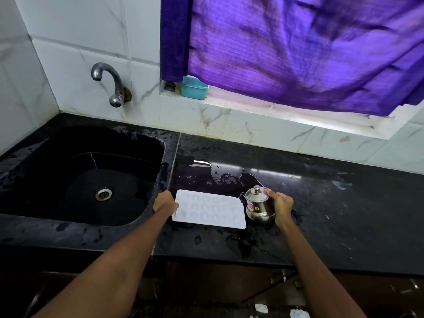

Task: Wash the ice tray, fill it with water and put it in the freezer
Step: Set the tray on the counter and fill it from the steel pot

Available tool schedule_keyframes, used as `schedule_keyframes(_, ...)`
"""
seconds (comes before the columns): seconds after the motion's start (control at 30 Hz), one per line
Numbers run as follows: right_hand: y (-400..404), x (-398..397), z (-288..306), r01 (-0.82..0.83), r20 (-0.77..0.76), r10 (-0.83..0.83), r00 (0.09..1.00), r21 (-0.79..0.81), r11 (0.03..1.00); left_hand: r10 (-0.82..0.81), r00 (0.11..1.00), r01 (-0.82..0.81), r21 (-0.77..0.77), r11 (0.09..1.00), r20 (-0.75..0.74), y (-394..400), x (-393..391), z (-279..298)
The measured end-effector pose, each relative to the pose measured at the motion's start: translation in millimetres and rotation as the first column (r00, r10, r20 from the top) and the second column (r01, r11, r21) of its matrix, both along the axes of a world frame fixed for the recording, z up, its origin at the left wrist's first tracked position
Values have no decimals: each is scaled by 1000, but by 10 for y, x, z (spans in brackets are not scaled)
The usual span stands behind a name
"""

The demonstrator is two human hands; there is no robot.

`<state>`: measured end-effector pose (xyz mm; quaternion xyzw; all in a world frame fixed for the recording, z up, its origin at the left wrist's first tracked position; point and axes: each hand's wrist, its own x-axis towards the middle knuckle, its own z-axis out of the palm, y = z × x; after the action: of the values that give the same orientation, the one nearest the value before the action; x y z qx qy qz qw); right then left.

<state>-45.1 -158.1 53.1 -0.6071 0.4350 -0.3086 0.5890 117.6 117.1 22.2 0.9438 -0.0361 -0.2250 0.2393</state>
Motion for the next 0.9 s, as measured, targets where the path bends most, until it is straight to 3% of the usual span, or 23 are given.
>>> schedule_keyframes(0.27, -39, -4, 215, 13, 71, -16, 997, 53, 999, -3, 1000, 3, 15, 1000, 23, -59, 17, -78)
schedule_keyframes(0.9, 19, -219, -58, -134, -144, 115, 983, -127, 983, 24, 999, -25, 26, 999, 48, -56, -48, -30)
